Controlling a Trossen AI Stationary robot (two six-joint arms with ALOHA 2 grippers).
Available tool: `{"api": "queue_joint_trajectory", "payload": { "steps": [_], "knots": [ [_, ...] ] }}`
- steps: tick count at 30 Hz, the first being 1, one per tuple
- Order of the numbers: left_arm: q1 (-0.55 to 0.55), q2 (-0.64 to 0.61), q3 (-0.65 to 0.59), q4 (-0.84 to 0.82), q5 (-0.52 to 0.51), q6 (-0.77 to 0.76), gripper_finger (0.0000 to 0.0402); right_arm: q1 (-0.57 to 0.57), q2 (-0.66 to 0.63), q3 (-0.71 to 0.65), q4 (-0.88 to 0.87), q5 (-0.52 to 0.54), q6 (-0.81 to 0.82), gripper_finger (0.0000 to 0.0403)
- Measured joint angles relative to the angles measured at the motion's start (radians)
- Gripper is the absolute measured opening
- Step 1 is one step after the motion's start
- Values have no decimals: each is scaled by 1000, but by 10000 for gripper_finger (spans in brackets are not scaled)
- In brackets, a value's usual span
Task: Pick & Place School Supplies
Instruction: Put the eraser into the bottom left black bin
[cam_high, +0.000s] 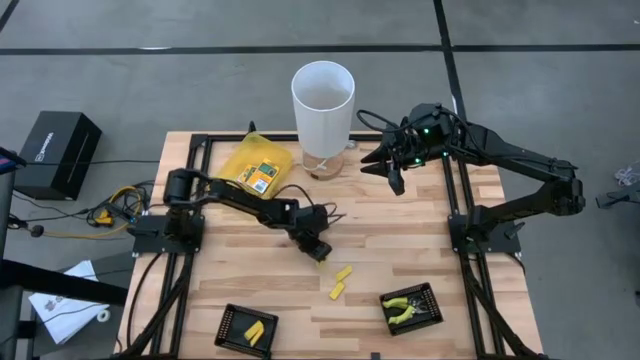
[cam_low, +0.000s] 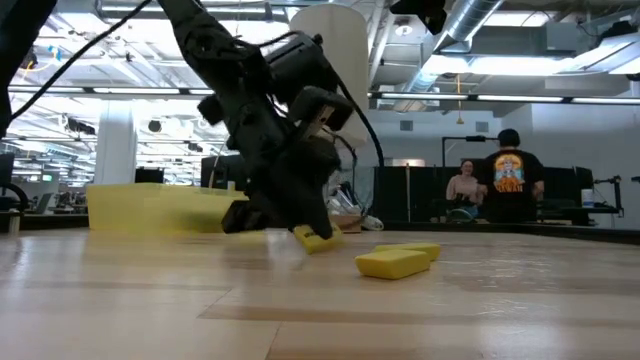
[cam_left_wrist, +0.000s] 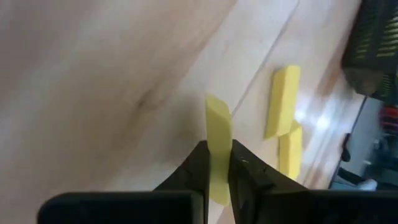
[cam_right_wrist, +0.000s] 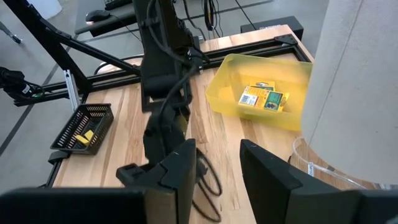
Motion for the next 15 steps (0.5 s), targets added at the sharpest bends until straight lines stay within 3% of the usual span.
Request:
{"api": "queue_joint_trajectory", "payload": {
  "steps": [9, 15],
  "knots": [
    [-58, -351, -31, -64, -61, 11, 22, 0, 0, 0, 1, 0, -6, 118],
    [-218, -579, -105, -363, -182, -54, 22, 0, 0, 0, 16, 0, -18, 118]
  ]
}}
